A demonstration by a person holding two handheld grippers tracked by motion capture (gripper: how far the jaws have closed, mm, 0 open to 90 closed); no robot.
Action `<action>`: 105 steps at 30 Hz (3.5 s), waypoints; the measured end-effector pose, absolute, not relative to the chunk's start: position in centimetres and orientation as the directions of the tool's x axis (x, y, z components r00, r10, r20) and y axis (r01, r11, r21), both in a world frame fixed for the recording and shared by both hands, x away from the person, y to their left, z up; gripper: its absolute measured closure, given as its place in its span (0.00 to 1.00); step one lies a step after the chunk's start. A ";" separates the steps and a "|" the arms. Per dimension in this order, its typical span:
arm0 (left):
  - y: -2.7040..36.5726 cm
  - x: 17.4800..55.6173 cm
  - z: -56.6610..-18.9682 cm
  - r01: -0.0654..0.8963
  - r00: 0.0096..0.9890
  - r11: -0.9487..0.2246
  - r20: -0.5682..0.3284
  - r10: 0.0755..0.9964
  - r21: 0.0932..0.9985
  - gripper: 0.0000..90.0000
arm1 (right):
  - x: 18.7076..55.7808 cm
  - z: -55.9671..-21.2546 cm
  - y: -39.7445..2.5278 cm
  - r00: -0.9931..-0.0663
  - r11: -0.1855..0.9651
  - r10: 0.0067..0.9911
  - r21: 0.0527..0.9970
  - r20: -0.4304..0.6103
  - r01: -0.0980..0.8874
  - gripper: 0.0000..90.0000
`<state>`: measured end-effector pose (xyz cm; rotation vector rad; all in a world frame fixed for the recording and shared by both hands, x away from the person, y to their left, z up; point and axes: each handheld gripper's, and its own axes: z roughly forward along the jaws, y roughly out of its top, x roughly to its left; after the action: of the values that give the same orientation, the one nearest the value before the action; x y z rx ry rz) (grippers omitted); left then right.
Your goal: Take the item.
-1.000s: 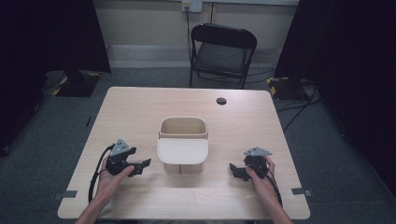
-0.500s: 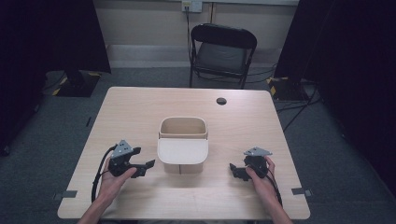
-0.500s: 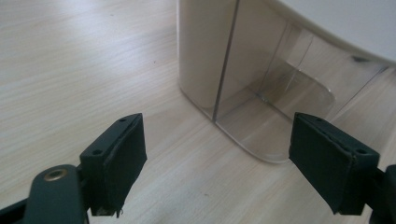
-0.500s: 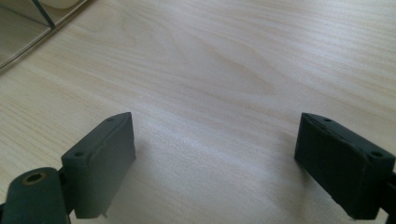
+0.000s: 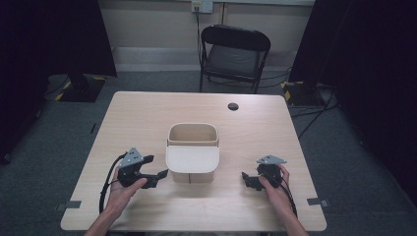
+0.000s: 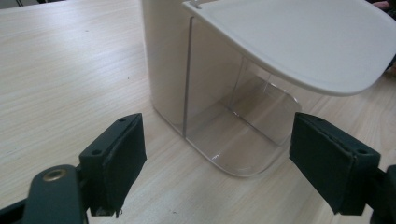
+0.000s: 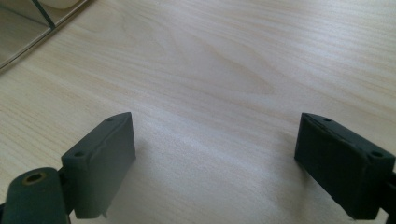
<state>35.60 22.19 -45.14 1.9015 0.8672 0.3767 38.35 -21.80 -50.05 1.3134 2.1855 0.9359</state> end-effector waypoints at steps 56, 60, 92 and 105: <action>20.6 35.6 -44.2 0.371 0.736 -0.257 -0.114 0.667 0.892 0.18 | 38.4 -50.1 -21.8 -0.465 0.328 0.885 0.729 -0.015 0.601 0.13; 20.6 35.5 -44.0 0.364 0.734 -0.258 -0.104 0.671 0.895 0.20 | 38.4 -50.1 -21.8 -0.465 0.328 0.885 0.729 -0.015 0.601 0.13; 20.3 36.4 -42.3 0.313 0.744 -0.261 -0.065 0.665 0.913 0.25 | 38.4 -50.1 -21.8 -0.464 0.326 0.886 0.729 -0.014 0.601 0.13; 19.5 36.6 -42.2 0.294 0.762 -0.258 -0.063 0.644 0.920 0.25 | 38.4 -50.1 -21.8 -0.465 0.328 0.885 0.729 -0.015 0.601 0.13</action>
<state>36.65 19.51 -42.17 1.8529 0.7224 0.3957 38.36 -21.82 -50.05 1.3115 2.1866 0.9345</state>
